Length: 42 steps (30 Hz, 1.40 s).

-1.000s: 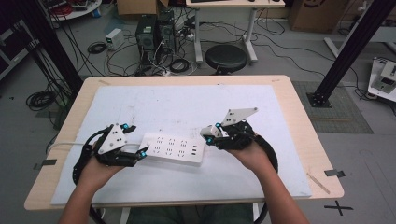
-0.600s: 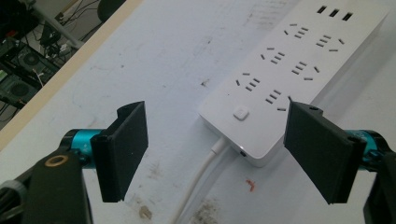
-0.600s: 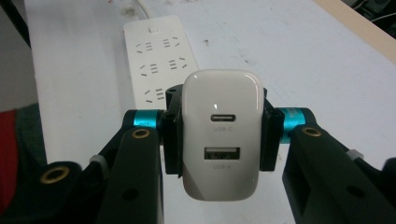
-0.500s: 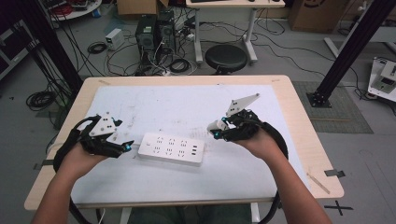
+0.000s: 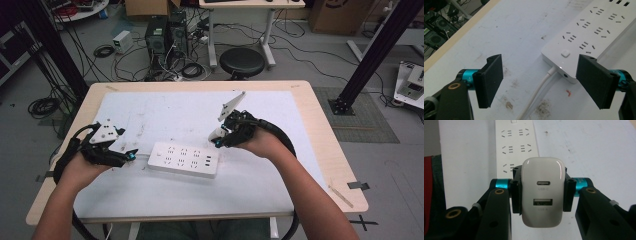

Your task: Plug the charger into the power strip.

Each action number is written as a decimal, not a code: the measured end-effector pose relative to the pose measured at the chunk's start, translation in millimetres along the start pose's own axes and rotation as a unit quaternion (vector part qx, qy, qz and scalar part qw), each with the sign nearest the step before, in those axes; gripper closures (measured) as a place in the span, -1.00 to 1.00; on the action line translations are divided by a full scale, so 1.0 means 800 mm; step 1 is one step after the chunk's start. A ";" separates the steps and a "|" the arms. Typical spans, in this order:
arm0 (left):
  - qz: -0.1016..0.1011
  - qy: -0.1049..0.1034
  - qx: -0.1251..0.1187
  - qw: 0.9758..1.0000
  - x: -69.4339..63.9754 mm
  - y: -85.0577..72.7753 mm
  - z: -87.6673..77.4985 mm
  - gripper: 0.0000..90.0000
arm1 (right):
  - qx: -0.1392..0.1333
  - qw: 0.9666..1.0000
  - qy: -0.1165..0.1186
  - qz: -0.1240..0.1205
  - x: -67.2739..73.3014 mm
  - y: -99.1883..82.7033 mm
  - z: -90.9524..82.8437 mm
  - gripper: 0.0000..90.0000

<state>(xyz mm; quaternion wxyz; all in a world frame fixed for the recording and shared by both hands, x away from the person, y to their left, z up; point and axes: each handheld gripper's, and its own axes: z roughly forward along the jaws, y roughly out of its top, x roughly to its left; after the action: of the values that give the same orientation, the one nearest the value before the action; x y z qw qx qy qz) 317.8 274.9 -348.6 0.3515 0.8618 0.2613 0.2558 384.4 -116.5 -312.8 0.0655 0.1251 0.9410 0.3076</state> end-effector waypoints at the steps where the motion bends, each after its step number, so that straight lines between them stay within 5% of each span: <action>1: 0.000 0.001 -0.001 1.000 0.000 -0.001 -0.001 -0.51 | 0.005 1.000 0.002 -0.003 -0.001 0.005 0.003 0.41; 12: -0.002 0.012 -0.002 1.000 0.001 -0.012 -0.012 -0.51 | 0.057 0.997 0.043 -0.030 -0.005 0.047 0.050 0.40; 22: -0.009 0.017 0.002 1.000 0.003 -0.027 -0.016 -0.51 | 0.128 0.987 0.084 -0.050 -0.009 0.064 0.096 0.41; 29: -0.012 0.014 0.002 1.000 0.002 -0.034 -0.013 -0.51 | 0.168 0.980 0.089 -0.061 -0.007 0.068 0.115 0.41; 42: -0.014 0.013 0.000 1.000 0.003 -0.036 -0.008 -0.51 | 0.184 0.977 0.088 -0.059 -0.008 0.067 0.128 0.41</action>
<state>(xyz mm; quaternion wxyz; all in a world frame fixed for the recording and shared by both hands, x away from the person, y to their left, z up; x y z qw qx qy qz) 307.8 296.9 -365.7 0.3517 0.8548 0.2779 0.2616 421.4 -18.8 -362.4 -0.0236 0.0521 0.9892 0.1347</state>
